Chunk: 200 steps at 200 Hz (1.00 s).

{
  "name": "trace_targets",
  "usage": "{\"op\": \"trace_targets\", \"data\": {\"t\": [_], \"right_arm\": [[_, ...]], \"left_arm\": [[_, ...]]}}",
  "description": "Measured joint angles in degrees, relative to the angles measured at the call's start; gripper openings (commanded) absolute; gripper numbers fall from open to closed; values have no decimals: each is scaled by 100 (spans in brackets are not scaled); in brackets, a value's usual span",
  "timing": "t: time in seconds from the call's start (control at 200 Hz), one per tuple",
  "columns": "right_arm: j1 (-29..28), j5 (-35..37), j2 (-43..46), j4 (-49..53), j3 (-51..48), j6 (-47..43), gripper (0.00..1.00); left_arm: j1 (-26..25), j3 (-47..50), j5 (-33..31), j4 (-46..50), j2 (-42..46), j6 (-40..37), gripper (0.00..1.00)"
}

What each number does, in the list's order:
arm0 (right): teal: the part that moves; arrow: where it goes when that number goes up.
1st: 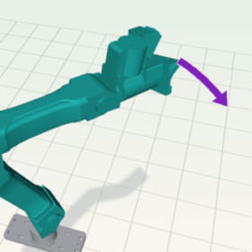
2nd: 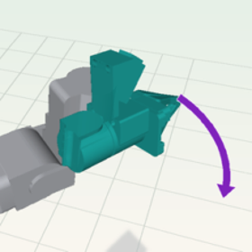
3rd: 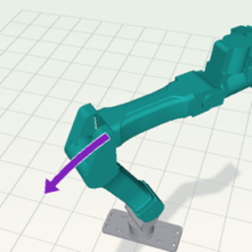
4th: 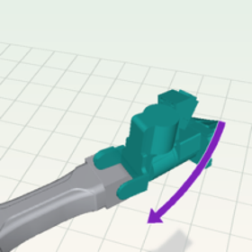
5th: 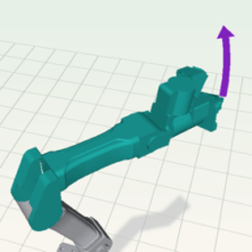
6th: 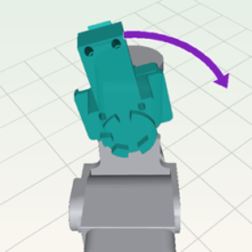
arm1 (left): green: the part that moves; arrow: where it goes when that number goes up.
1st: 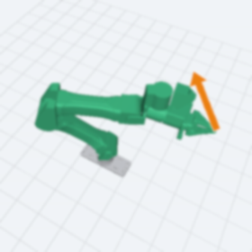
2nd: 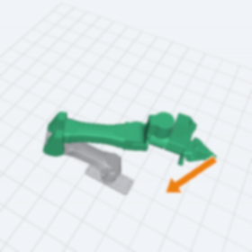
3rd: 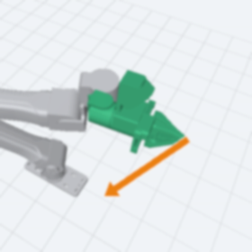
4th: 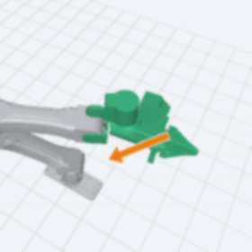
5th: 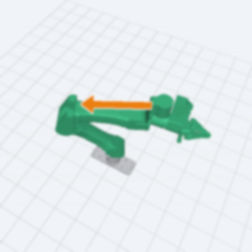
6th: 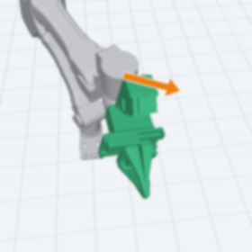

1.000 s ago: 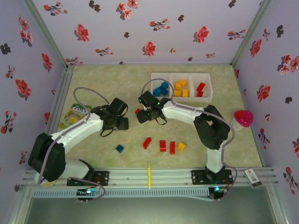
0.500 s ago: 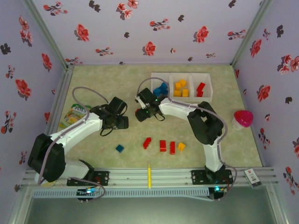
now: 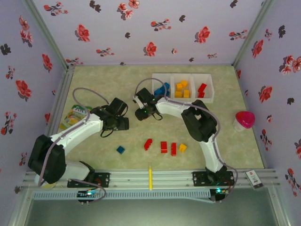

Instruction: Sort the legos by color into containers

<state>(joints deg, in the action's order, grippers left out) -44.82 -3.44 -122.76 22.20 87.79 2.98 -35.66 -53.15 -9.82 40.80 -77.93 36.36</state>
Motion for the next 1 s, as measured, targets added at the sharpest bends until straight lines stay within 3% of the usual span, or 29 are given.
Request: {"op": "trace_targets", "data": {"t": [0.31,0.55,0.785,1.0], "right_arm": [[33,7,-17,9,9,0,31],[92,-9,153,42,-109,7,28],[457,-52,1209,317,-514,177,28],[1141,-20,2277,531,-787,400,28]], "left_arm": [[0,0,0,2,2,2,75],[0,-9,0,-4,2,-4,75],[4,-507,197,-339,-20,-186,76],[4,-1467,551,-1001,-555,-625,76]]}}
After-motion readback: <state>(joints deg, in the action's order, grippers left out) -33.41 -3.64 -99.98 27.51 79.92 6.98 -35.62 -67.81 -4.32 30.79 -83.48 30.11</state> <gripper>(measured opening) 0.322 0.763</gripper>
